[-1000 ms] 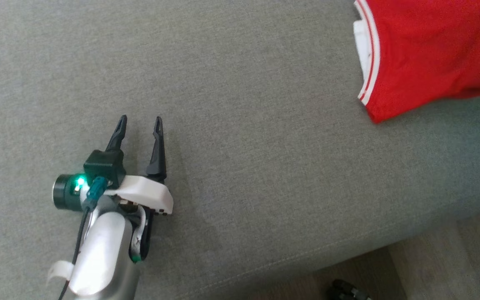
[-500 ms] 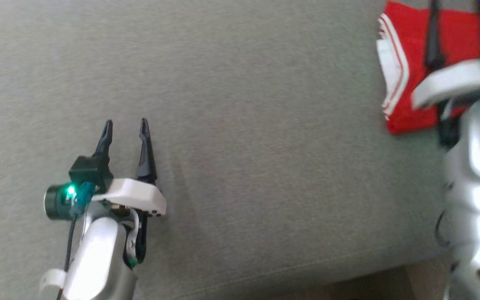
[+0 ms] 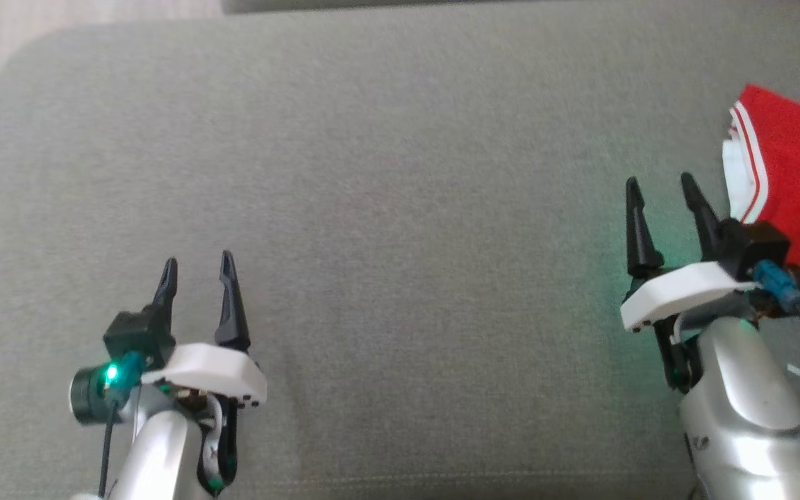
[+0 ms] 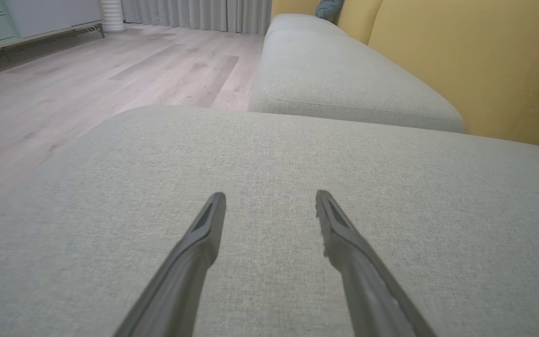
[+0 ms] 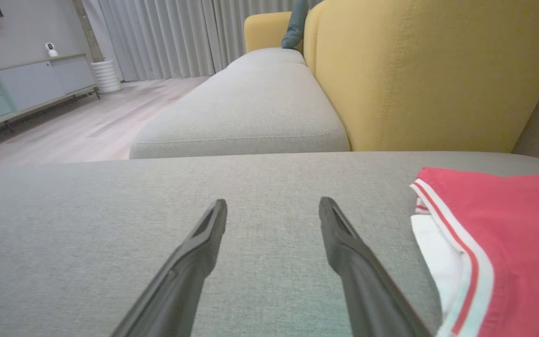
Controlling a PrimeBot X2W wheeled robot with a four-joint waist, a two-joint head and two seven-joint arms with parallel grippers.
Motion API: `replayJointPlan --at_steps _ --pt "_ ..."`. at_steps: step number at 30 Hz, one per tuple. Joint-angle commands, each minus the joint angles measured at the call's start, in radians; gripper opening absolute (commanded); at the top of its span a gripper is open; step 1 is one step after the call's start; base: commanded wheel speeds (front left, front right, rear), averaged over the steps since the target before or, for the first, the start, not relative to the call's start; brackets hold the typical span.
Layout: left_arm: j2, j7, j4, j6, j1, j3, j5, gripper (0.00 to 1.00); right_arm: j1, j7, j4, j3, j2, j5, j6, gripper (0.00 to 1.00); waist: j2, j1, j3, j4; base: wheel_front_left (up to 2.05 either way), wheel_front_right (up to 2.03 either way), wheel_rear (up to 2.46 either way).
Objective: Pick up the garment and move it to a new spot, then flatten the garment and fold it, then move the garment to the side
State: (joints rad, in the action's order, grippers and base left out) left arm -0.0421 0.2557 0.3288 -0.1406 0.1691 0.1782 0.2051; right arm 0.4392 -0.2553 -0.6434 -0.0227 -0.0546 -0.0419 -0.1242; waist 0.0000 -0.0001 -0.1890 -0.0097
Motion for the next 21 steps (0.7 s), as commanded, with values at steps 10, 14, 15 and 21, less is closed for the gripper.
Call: replayJointPlan --at_steps 10,14,15,21 --pt "-0.008 0.006 -0.023 0.027 -0.035 -0.073 0.031 1.00 -0.047 -0.006 0.060 0.077 0.004 -0.078 -0.007 1.00 0.0000 0.0001 0.104 0.036 0.00 0.00 0.00" --pt "-0.008 0.006 -0.023 0.045 -0.042 -0.075 0.044 1.00 -0.050 -0.006 0.065 0.088 0.004 -0.087 -0.007 1.00 0.0000 0.0001 0.115 0.035 0.00 0.00 0.00" --pt "-0.008 0.006 -0.025 0.051 -0.043 -0.076 0.046 1.00 -0.051 -0.006 0.067 0.090 0.004 -0.089 -0.007 1.00 0.0000 0.0001 0.116 0.035 0.00 0.00 0.00" --pt "0.005 -0.006 0.063 0.052 -0.088 -0.033 0.061 0.00 -0.104 0.008 -0.020 0.057 0.008 -0.097 0.000 0.00 0.0000 0.0001 0.119 0.035 0.00 0.00 0.00"
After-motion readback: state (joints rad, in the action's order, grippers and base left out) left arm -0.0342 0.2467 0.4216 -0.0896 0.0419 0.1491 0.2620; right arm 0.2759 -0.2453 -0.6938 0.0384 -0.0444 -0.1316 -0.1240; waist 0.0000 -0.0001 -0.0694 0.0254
